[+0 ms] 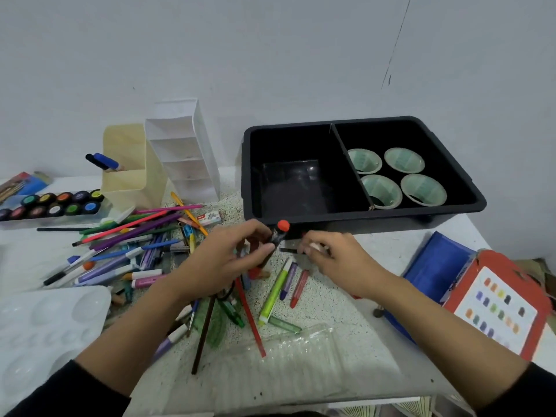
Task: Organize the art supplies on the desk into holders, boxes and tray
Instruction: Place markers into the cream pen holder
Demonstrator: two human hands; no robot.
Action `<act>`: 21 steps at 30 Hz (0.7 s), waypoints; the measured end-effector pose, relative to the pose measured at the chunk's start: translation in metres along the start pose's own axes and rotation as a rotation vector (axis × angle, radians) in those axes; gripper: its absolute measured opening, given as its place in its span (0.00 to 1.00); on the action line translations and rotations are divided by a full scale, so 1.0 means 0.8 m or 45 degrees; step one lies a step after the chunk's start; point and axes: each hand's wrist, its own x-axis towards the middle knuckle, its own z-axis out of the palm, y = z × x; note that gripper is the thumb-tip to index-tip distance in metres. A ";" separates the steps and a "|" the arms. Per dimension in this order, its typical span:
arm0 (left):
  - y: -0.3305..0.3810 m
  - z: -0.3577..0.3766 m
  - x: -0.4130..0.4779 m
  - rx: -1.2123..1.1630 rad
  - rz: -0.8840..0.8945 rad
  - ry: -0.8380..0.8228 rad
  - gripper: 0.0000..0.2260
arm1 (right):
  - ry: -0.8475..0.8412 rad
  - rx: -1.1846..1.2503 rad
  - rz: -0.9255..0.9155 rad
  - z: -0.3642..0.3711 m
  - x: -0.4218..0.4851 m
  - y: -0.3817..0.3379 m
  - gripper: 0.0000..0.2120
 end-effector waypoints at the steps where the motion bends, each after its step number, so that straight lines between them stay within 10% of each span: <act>1: -0.003 -0.005 -0.004 -0.032 -0.026 0.035 0.10 | -0.102 0.208 0.076 0.000 0.002 -0.006 0.08; 5: -0.016 -0.028 -0.024 -0.060 -0.072 0.173 0.06 | -0.459 0.916 0.324 0.007 0.014 -0.031 0.14; 10: -0.044 -0.066 -0.066 -0.076 -0.213 0.342 0.07 | -0.653 1.002 0.314 0.039 0.039 -0.074 0.13; 21: -0.124 -0.193 -0.140 0.149 -0.480 0.554 0.10 | -0.364 0.904 0.156 0.138 0.134 -0.196 0.07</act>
